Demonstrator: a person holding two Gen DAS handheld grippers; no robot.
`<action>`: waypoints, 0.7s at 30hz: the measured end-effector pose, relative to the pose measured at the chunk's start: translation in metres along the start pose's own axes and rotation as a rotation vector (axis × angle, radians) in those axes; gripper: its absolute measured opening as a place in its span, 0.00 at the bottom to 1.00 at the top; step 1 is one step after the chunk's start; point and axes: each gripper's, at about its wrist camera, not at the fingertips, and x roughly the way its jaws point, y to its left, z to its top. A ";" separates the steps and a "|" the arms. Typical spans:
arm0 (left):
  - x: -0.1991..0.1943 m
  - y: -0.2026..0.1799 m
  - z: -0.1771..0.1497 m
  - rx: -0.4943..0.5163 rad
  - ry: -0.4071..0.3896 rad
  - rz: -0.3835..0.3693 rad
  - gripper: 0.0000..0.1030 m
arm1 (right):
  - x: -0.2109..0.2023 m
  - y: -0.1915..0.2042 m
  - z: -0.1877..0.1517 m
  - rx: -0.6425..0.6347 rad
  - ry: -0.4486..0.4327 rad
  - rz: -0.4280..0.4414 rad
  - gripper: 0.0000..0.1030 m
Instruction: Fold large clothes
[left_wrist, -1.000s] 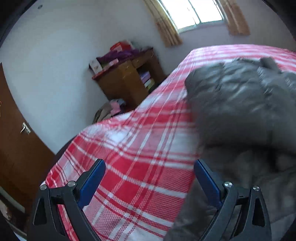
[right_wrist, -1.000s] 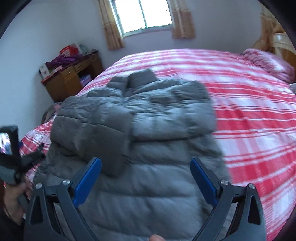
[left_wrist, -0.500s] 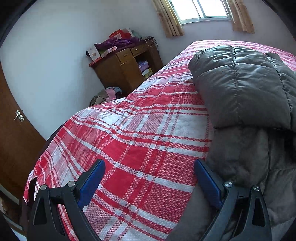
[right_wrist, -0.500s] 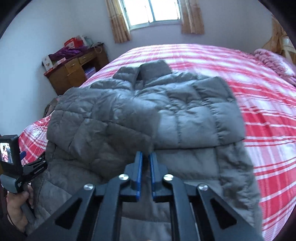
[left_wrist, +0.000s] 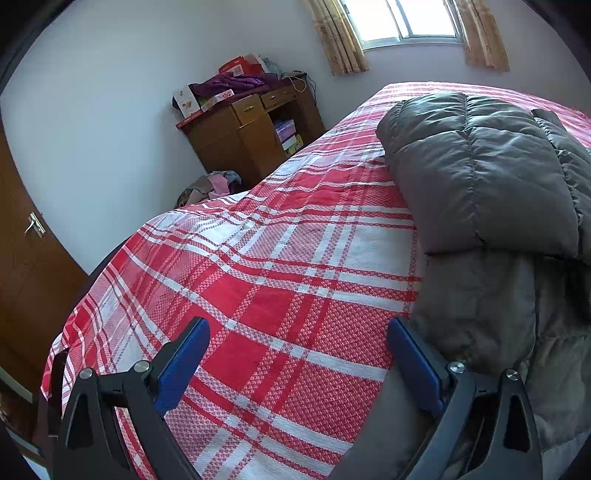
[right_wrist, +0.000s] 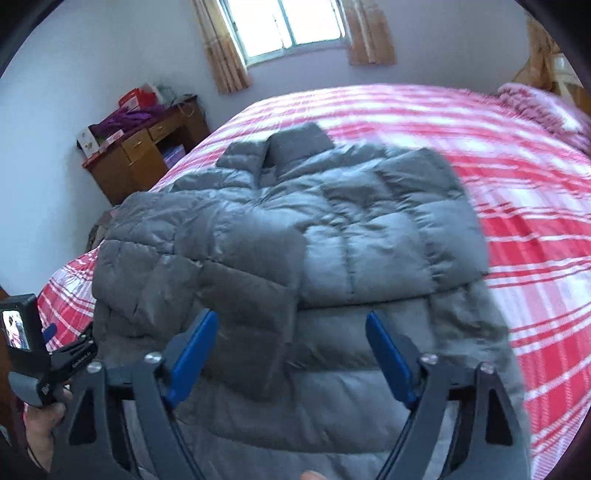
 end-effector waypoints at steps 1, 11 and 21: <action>0.000 0.000 0.000 -0.003 0.002 -0.004 0.95 | 0.008 0.001 0.000 0.006 0.020 0.018 0.54; 0.003 0.006 0.000 -0.028 0.013 -0.039 0.95 | -0.016 -0.005 -0.015 -0.049 -0.025 -0.030 0.11; -0.032 0.032 0.028 0.045 0.021 -0.173 0.95 | -0.030 -0.029 -0.014 -0.022 -0.047 -0.143 0.67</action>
